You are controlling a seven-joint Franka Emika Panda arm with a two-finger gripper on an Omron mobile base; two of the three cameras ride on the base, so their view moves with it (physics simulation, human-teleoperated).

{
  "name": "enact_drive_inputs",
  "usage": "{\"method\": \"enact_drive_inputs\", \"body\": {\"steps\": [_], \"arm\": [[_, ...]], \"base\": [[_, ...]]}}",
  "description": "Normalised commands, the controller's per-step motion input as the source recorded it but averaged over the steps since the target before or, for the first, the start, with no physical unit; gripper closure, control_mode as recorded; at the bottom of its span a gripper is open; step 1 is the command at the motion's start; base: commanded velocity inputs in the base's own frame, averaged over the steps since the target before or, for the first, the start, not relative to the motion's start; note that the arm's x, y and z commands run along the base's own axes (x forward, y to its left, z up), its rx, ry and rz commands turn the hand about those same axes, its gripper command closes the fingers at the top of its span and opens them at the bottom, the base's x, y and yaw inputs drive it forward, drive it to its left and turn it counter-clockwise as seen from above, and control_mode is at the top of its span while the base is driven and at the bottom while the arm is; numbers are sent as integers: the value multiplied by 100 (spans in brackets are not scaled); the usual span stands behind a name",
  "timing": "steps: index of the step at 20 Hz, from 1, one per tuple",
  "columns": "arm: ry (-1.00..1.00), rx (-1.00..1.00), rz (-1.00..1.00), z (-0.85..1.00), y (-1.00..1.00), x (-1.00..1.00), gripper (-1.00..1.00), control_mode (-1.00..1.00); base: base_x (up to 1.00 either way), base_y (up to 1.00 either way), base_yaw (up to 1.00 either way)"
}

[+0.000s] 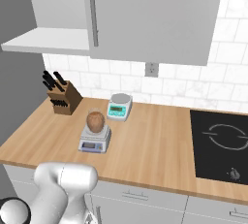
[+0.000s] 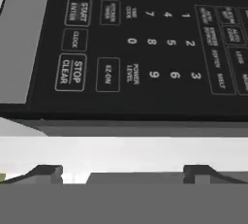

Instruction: Pick the honey bottle and place it on the digital scale for weighing, and close the cabinet.

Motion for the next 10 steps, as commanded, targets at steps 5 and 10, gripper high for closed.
{"method": "enact_drive_inputs", "body": {"steps": [5,10], "arm": [[1,3,-16,0,-73,40,-100,-100],[2,1,-11,0,-76,82,-100,-100]], "base": [[0,0,0],[0,0,0]]}}
